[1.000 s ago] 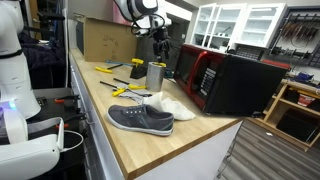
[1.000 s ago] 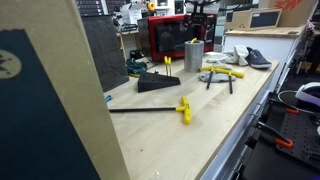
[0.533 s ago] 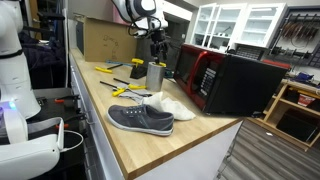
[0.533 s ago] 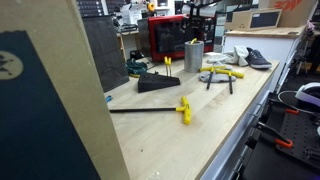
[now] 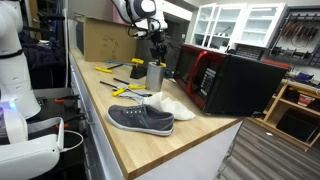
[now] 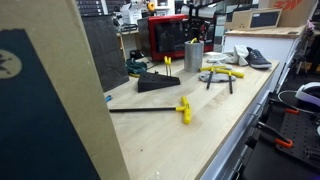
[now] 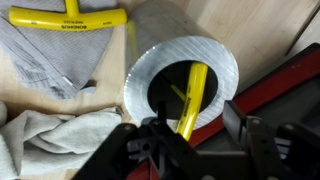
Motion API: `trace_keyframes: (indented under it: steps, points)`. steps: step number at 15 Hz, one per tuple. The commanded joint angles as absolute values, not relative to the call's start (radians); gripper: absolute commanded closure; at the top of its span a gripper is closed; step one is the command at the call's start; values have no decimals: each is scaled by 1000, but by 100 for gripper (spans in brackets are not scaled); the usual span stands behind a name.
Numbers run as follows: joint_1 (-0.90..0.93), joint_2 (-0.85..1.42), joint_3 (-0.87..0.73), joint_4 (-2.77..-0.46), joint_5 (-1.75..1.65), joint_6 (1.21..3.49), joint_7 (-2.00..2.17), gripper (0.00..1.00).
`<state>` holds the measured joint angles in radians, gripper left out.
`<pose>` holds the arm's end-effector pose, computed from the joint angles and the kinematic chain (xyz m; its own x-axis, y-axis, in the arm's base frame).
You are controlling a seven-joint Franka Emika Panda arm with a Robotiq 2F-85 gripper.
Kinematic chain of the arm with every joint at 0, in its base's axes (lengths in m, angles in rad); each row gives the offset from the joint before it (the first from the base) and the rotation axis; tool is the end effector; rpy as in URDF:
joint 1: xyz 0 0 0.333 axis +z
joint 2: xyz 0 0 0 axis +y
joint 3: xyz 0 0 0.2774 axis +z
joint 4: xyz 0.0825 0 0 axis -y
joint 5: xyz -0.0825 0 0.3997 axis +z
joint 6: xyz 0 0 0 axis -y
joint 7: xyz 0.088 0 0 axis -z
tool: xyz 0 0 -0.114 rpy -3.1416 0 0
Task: Move one black and yellow object in the metal tin, then to the black holder
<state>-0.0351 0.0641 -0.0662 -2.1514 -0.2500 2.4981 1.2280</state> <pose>0.5825 -0.0586 0.3454 0.3701 -0.8868 0.2769 -0.8879 -0.4253 -0.1754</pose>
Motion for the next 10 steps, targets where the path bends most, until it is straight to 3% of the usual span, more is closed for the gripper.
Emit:
trace_keyframes:
  steps: [1, 5, 10]
  points:
    - [-31, 70, -72, -2143, -235, 2499, 1264, 71]
    - [-30, 64, -75, -2146, -233, 2497, 1263, 99]
    - [-23, 8, -62, -2157, -198, 2487, 1226, 96]
